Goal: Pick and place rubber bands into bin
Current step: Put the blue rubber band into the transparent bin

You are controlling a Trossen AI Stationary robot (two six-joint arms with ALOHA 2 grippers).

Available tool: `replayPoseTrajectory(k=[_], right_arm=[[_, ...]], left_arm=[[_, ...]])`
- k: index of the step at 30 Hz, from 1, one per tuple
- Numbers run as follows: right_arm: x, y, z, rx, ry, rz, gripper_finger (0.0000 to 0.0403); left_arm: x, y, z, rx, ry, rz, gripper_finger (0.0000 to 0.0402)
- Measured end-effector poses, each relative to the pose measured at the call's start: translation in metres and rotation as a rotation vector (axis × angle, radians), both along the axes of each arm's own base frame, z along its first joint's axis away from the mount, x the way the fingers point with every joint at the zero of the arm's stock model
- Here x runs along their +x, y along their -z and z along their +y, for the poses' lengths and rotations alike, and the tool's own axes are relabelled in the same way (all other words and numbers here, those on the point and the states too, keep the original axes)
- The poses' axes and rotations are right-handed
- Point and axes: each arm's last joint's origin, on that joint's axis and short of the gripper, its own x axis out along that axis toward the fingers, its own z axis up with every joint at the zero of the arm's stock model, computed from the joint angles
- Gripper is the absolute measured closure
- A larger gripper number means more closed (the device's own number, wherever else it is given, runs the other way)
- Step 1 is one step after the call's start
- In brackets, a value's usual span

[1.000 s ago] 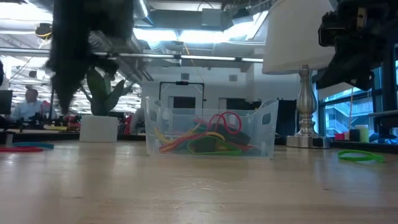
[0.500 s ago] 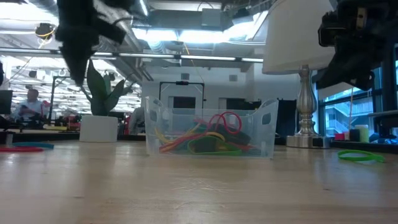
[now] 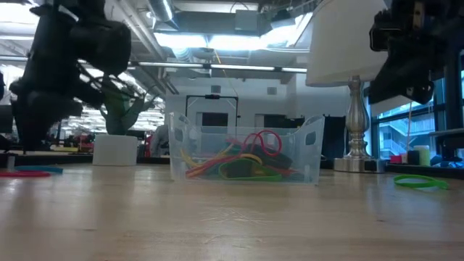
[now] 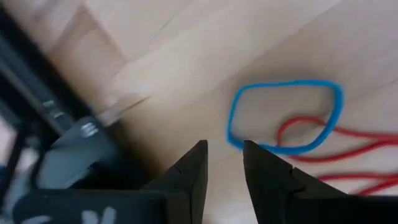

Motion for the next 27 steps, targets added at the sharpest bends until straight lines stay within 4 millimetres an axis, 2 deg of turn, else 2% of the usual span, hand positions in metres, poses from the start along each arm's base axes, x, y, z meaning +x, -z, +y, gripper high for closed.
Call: replayPoseTrajectory(k=[4, 15, 23, 27], right_arm=[[0.000, 0.000, 0.000, 0.002, 0.002, -0.006, 0.0390], [0.001, -0.001, 0.000, 0.008, 0.004, -0.013, 0.0390], [0.002, -0.002, 0.001, 0.017, 0.003, -0.033, 0.0390], [0.002, -0.003, 0.001, 0.017, 0.001, -0.033, 0.0390]], left_arm=[[0.002, 0.007, 0.000, 0.007, 0.002, -0.056, 0.0304], [0.004, 0.008, 0.002, 0.065, 0.014, -0.083, 0.0304], [-0.007, 0.031, 0.001, 0.016, -0.014, -0.108, 0.0304], [-0.010, 0.033, 0.001, 0.007, -0.056, -0.105, 0.0311]])
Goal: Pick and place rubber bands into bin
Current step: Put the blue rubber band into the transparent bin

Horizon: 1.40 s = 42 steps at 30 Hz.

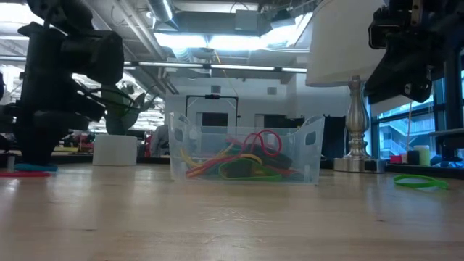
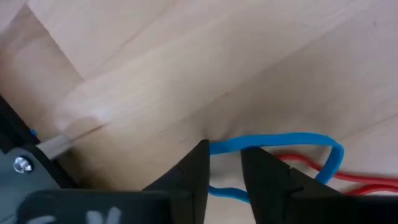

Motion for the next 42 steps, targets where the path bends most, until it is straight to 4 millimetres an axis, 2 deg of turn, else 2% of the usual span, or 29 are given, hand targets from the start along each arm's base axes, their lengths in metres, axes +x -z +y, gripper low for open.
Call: replayPoseTrajectory(k=[7, 14, 24, 33, 37, 42], right_arm=[[0.000, 0.000, 0.000, -0.003, -0.002, 0.001, 0.0390], [0.000, 0.000, 0.000, -0.003, -0.002, 0.001, 0.0390], [0.000, 0.000, 0.000, -0.006, -0.004, 0.002, 0.0390], [0.000, 0.000, 0.000, -0.024, -0.016, 0.003, 0.0390], [0.000, 0.000, 0.000, -0.025, -0.017, 0.003, 0.0390], [0.000, 0.000, 0.000, -0.027, -0.015, 0.002, 0.0390]], left_arm=[[0.008, -0.007, -0.001, 0.001, -0.003, -0.014, 0.0393], [0.020, -0.022, -0.002, -0.001, 0.007, -0.053, 0.0399], [0.039, -0.061, -0.001, 0.089, 0.061, -0.080, 0.0399], [0.066, -0.106, -0.001, 0.178, 0.105, -0.253, 0.0399], [0.082, -0.136, -0.001, 0.249, 0.126, -0.397, 0.0399], [0.108, -0.171, -0.002, 0.336, 0.273, -0.627, 0.0399]])
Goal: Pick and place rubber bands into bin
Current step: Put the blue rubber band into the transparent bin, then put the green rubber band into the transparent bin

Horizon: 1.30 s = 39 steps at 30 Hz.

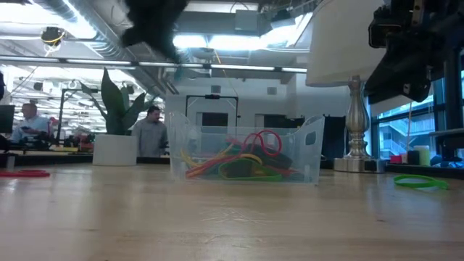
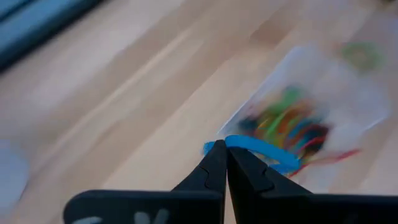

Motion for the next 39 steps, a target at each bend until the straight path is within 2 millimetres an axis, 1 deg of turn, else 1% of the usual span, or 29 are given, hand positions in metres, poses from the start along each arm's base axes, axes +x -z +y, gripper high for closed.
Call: replayPoseTrajectory(k=[2, 4, 7, 10, 15, 18, 21, 24, 26, 31, 39], right_arm=[[0.000, 0.000, 0.000, -0.009, 0.011, -0.004, 0.0390], [0.000, 0.000, -0.001, -0.013, 0.016, -0.006, 0.0390], [0.000, 0.000, -0.001, -0.013, 0.017, -0.007, 0.0390], [0.000, 0.000, -0.001, -0.012, 0.018, -0.007, 0.0390], [0.000, 0.000, -0.001, -0.011, 0.020, -0.008, 0.0390], [0.000, -0.001, -0.001, -0.011, 0.021, -0.009, 0.0390], [0.000, -0.001, -0.001, -0.010, 0.021, -0.009, 0.0390], [0.000, -0.001, -0.001, -0.010, 0.020, -0.010, 0.0390], [0.000, -0.001, -0.001, -0.010, 0.020, -0.010, 0.0390], [0.000, -0.001, -0.001, -0.009, 0.021, -0.010, 0.0390], [0.000, 0.000, -0.001, -0.011, 0.020, -0.008, 0.0390]], left_arm=[[0.013, -0.009, -0.001, 0.038, 0.062, -0.047, 0.0399], [0.026, -0.014, -0.003, 0.068, 0.110, -0.048, 0.0399], [0.051, -0.012, -0.006, 0.091, 0.193, 0.002, 0.0399], [0.075, 0.001, -0.010, 0.069, 0.306, 0.093, 0.0399], [0.104, 0.039, -0.016, 0.013, 0.436, 0.321, 0.0399], [0.112, 0.067, -0.017, -0.015, 0.488, 0.480, 0.0399], [0.119, 0.091, -0.018, -0.026, 0.491, 0.562, 0.0399], [0.124, 0.108, -0.019, -0.040, 0.484, 0.603, 0.0397], [0.125, 0.114, -0.020, -0.061, 0.492, 0.612, 0.0392], [0.126, 0.111, -0.020, -0.059, 0.492, 0.589, 0.0366], [0.131, 0.096, -0.020, -0.044, 0.506, 0.555, 0.0303]])
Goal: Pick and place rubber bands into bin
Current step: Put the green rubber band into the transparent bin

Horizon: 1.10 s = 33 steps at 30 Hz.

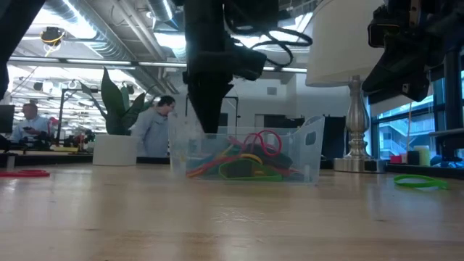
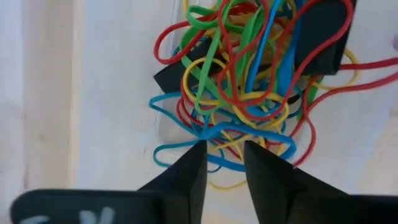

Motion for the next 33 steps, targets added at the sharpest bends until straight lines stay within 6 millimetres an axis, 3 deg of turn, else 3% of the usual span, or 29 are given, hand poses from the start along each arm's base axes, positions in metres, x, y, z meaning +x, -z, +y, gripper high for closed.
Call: replayPoseTrajectory(k=[8, 12, 19, 25, 29, 33], right_arm=[[0.000, 0.000, 0.000, 0.000, 0.000, 0.000, 0.0390], [0.000, 0.000, 0.000, -0.001, -0.002, 0.001, 0.0390], [0.000, 0.000, 0.000, 0.002, -0.001, 0.001, 0.0390], [0.000, -0.001, 0.000, 0.005, -0.001, -0.007, 0.0390], [0.001, -0.001, 0.000, 0.005, -0.003, -0.011, 0.0390], [0.001, -0.001, 0.000, 0.004, -0.004, -0.012, 0.0390]], left_arm=[[-0.001, -0.037, 0.002, 0.063, -0.035, 0.034, 0.0284], [-0.010, -0.053, -0.003, 0.125, -0.083, 0.098, 0.0301], [-0.032, -0.066, -0.030, 0.207, -0.053, 0.151, 0.0357], [-0.064, -0.088, -0.046, 0.200, -0.080, -0.012, 0.0398], [-0.098, -0.096, -0.046, 0.130, -0.118, -0.130, 0.0399], [-0.136, -0.093, -0.046, 0.057, -0.190, -0.205, 0.0399]])
